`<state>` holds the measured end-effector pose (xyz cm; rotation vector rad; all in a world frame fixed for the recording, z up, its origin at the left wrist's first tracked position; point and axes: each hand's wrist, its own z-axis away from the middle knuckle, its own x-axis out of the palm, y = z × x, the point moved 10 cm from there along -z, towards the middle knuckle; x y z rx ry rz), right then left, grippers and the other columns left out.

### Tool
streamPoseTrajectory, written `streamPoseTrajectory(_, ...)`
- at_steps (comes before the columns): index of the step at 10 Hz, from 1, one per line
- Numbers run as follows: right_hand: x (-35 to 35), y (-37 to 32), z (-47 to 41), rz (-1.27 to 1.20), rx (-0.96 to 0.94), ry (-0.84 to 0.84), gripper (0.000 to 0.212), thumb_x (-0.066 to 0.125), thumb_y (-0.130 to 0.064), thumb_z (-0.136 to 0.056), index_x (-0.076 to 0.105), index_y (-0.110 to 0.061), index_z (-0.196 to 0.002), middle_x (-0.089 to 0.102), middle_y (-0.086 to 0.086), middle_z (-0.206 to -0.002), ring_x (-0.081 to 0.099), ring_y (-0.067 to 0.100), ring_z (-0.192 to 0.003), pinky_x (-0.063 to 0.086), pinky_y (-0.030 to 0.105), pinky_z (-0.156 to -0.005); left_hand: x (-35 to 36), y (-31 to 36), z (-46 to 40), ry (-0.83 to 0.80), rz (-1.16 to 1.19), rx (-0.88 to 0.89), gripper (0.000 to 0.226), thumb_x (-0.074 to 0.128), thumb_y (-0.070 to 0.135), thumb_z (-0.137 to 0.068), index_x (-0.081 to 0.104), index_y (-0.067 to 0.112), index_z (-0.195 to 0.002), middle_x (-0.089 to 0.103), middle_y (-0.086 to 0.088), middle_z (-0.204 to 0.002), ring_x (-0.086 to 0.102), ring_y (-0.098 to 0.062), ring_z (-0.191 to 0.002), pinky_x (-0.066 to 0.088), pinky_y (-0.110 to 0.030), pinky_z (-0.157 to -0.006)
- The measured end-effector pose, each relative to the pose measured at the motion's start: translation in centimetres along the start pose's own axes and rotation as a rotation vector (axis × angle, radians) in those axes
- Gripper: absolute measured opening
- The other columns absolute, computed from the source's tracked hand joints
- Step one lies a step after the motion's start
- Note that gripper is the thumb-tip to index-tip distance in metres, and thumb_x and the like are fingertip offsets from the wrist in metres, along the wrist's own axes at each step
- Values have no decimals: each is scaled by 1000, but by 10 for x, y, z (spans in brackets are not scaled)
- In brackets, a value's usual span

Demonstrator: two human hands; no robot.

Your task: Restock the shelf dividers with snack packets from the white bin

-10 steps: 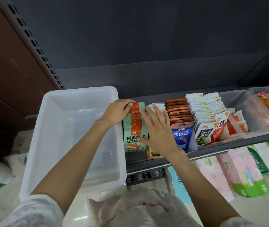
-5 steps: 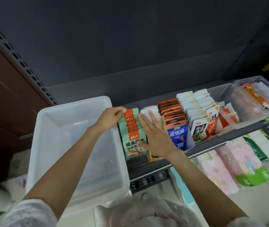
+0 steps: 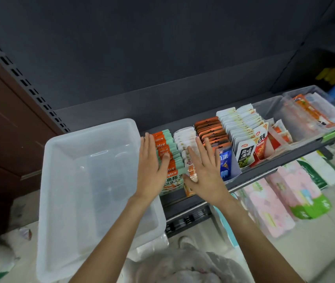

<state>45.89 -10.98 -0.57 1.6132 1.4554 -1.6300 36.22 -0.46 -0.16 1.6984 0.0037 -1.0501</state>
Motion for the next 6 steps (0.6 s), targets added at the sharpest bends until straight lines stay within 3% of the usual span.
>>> streamPoseTrajectory(2, 19, -10, -1, -28, 23, -81, 83, 30, -52, -75, 21, -19, -150, -6, 4, -158, -22, 20, -143, -14, 46, -113, 24, -9, 3, -1, 211, -55, 69, 36, 31, -100, -14, 25, -148, -14, 11, -157, -11, -6, -143, 7, -42, -119)
streamPoseTrajectory(4, 21, -11, -5, -71, 54, -99, 83, 28, -53, -73, 25, -20, -149, -5, 1, -159, -23, 18, -142, -10, 48, -115, 20, -9, 3, -5, 259, -71, 68, 35, 33, -100, -12, 26, -149, -11, 9, -157, -5, -9, -145, 11, -41, -119)
streamPoseTrajectory(5, 0, -20, -9, -203, 29, -32, 75, 33, -48, -78, 29, -17, -146, 12, 3, -158, -7, 19, -146, 0, 47, -117, 8, -7, 3, 31, 310, -92, 63, 35, 33, -100, -2, 24, -150, -3, 9, -158, 0, -8, -145, 12, -38, -119)
streamPoseTrajectory(6, -31, -21, -12, -465, 111, 81, 53, 52, -33, -90, 39, -20, -141, 42, -2, -145, 32, 10, -136, 28, 26, -111, -17, -5, 3, 144, 389, -148, 51, 39, 30, -99, 20, 28, -147, 23, 8, -153, 25, -8, -139, 27, -32, -114)
